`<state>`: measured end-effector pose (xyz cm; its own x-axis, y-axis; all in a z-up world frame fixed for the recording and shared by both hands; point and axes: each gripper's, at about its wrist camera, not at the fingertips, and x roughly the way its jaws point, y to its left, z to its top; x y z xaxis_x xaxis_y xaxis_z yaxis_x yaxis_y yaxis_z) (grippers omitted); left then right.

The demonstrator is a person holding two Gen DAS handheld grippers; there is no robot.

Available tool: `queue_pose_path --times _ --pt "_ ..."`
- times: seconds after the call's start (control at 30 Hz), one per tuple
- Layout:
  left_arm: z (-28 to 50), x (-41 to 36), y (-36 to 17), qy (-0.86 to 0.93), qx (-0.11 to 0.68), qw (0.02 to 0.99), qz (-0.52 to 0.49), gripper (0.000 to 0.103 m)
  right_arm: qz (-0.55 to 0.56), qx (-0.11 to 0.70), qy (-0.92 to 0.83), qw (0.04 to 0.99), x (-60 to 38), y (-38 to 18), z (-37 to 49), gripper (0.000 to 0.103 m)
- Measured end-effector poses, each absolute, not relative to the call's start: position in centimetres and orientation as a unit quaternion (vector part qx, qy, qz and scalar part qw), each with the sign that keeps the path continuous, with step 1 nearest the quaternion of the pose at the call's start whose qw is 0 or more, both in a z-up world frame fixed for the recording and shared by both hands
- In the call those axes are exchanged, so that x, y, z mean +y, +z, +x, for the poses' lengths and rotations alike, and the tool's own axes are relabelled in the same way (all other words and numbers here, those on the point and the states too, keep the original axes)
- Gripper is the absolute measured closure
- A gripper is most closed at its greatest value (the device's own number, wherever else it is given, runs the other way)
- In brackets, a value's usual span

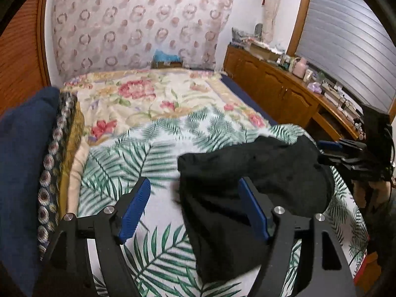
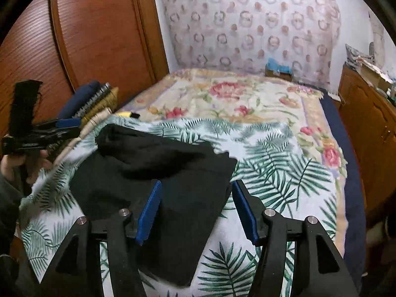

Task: Fold small clothes
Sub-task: 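Grasp the folded shirt bundle with both grippers and lift it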

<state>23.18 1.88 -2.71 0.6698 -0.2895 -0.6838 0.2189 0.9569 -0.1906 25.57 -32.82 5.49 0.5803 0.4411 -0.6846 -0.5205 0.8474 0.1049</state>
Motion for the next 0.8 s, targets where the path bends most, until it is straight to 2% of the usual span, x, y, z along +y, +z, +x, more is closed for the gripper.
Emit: queue_pose_path --times 0.1,0.2,0.3,0.57,0.63,0.7,0.77,0.8 --pt "24.3 1.6 -4.3 -0.133 0.405 0.904 -0.043 0.029 -0.050 0.391 0.260 0.881 -31.7 3.8 27.4 0.042" --pt "25.5 1.5 -5.9 -0.132 0.425 0.894 -0.050 0.029 -0.035 0.412 0.249 0.876 -31.1 2.8 29.3 0.033" --pt "26.8 1.4 -7.0 -0.133 0.443 0.884 -0.059 0.029 -0.011 0.432 0.250 0.866 -30.8 2.4 30.5 0.029" --pt "28.1 0.7 -7.8 -0.141 0.451 0.879 -0.062 0.029 0.011 0.439 0.269 0.858 -30.2 1.7 31.9 0.029" --pt "28.2 0.5 -7.9 -0.141 0.449 0.880 -0.058 0.029 0.007 0.439 0.284 0.852 -30.1 1.8 31.5 0.042" --pt "28.2 0.3 -7.9 -0.143 0.447 0.882 -0.052 0.031 0.004 0.441 0.295 0.848 -30.0 1.7 31.6 0.048" --pt "28.0 0.1 -7.9 -0.152 0.444 0.882 -0.051 0.041 0.003 0.440 0.308 0.843 -30.1 1.5 31.7 0.058" --pt "28.0 -0.1 -7.9 -0.161 0.444 0.880 -0.055 0.051 0.006 0.439 0.315 0.841 -30.3 1.6 31.7 0.068"
